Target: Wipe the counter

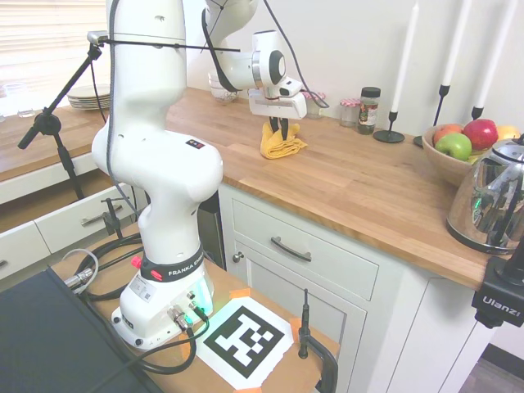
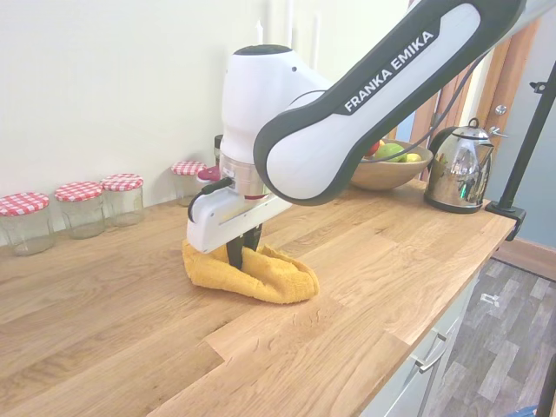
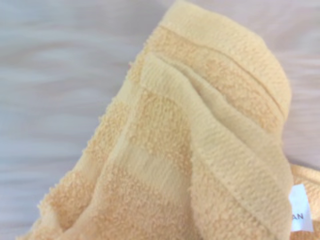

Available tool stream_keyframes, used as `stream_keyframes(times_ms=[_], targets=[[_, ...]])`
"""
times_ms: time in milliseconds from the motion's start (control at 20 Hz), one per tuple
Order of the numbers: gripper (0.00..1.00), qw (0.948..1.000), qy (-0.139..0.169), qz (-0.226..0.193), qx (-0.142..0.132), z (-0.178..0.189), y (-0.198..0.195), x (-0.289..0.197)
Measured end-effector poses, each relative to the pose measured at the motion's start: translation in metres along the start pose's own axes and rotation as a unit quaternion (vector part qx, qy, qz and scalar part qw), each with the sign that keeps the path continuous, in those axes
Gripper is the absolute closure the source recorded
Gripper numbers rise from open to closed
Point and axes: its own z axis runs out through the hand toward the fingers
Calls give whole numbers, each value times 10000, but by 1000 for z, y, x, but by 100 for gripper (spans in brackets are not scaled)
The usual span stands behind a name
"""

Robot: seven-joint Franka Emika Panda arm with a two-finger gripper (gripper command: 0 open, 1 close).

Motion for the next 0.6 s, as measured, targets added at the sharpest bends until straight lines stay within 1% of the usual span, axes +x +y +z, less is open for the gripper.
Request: stream_keyframes(times_ms=[250,600], targets=[[100,9994,-118,320,15,7,62,70],[100,9966,-208,791,96,12,152,145]])
